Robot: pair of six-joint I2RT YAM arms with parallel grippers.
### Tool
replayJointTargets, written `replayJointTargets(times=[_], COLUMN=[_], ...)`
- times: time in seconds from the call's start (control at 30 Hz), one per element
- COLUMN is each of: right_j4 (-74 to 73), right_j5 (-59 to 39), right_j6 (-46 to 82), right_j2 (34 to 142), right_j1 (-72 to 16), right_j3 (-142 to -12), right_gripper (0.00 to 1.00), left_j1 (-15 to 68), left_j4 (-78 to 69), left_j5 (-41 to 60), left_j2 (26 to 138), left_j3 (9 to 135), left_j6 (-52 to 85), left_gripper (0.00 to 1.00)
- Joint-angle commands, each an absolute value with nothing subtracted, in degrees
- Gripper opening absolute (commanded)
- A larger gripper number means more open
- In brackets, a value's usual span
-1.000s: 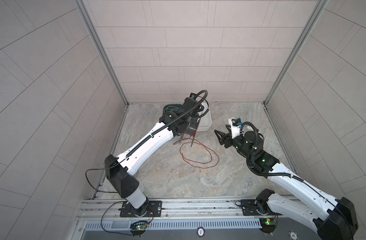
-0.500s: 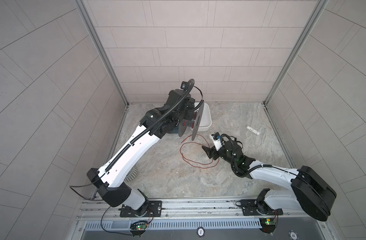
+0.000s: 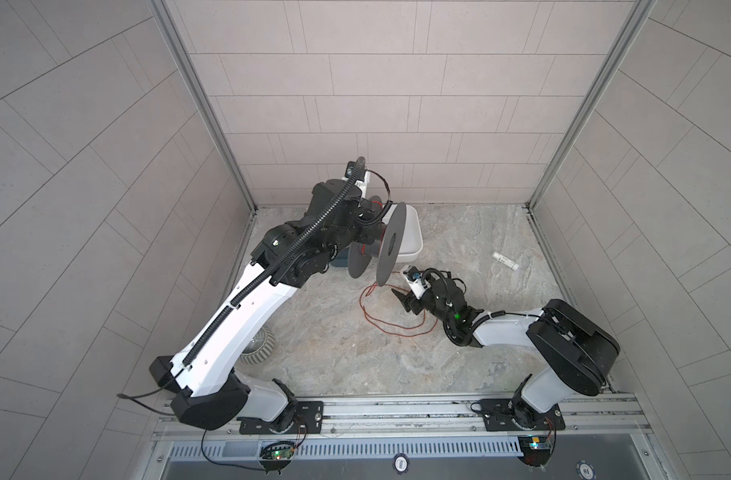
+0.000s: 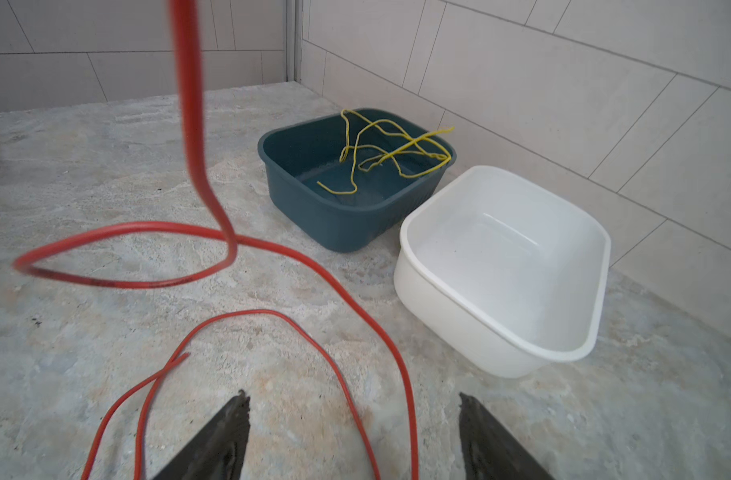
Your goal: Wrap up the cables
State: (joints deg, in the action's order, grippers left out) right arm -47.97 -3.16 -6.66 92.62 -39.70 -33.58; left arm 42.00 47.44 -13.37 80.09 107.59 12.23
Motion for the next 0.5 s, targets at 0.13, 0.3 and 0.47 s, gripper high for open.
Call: replayJointTargets(times=[0.13,0.3,0.47], right_j4=[-53.1,-54.1,-54.4], right_j5=[1.2,1.2,-0.4], right_j6=[-13.6,-13.2,-12.2], right_j2=[98.9,102.4,103.9], right_j1=[-39.6,-38.4,-38.2], right_j3=[-38.9,-40.9,-41.2], right_gripper=[0.78,0.75,0.43], left_j1=[42.0,42.0,42.0], left_j4=[44.9,44.6,44.0], left_j5=[-12.7,-12.1,-13.0], left_j2=[77.5,77.4,77.2], left_j3=[108.1,107.9,107.4], left_j6=[13.4,13.7,13.4], left_gripper=[0.0,0.0,0.0])
